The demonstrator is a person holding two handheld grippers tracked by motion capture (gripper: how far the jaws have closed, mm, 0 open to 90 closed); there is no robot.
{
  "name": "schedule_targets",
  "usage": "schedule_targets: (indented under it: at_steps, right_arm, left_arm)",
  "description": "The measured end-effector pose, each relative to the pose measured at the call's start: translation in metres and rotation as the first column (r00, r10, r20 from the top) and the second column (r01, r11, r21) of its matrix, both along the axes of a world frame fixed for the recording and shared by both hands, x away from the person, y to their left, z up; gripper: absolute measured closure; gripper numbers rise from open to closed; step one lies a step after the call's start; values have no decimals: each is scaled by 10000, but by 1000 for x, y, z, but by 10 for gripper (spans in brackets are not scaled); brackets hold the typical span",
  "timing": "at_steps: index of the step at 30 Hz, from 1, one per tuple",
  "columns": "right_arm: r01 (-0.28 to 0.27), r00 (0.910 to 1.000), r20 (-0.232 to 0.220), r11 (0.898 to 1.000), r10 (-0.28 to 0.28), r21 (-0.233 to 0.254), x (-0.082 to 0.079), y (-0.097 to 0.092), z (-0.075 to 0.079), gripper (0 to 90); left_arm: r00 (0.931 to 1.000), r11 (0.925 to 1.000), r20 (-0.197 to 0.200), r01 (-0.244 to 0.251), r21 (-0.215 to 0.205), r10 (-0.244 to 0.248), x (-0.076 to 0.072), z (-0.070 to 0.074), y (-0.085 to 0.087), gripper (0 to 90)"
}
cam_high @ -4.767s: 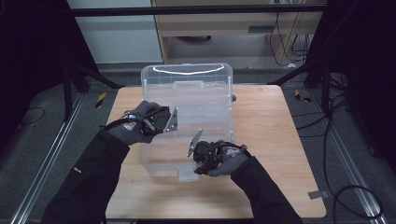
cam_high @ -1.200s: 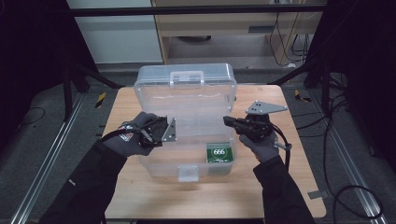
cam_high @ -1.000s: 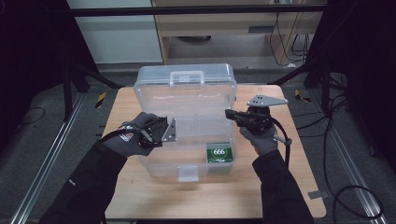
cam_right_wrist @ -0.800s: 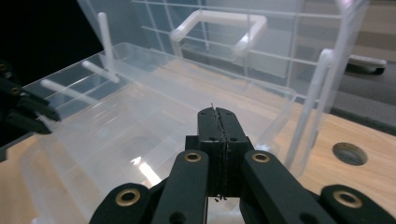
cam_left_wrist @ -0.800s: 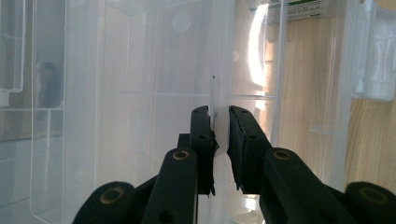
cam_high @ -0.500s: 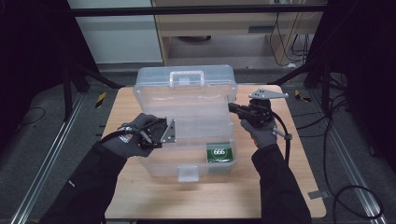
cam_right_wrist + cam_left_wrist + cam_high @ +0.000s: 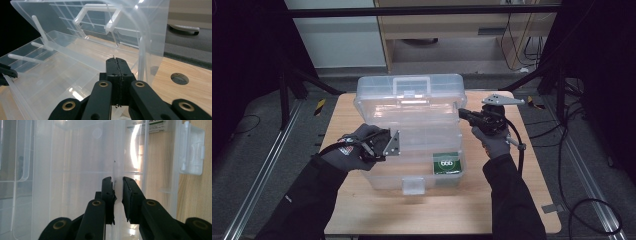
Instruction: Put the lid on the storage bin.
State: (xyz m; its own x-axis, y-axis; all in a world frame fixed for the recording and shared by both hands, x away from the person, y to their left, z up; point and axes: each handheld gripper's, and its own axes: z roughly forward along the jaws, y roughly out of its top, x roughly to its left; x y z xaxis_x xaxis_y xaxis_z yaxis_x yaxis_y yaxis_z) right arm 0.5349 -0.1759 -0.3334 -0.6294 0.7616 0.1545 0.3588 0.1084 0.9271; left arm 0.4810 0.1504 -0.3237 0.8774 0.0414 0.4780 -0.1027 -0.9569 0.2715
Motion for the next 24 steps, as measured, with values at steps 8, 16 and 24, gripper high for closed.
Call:
schedule_targets:
  at_steps: [8,16,24]
  right_arm:
    - [88,10000,1,10000,-88,17,-1,-5,0,900]
    - [-50,10000,-78,9999,51,109,-2,-7,0,900]
    - [-220,9995,-199,9989,229,404,-4,-8,-2,896]
  left_arm:
    - [9973,9970,-209,-711,-292,705,-9,-8,-3,772]
    - [9995,9996,156,272,91,-273,-2,-4,-2,766]
    - [9995,9995,92,295,-109,-294,-2,-5,0,747]
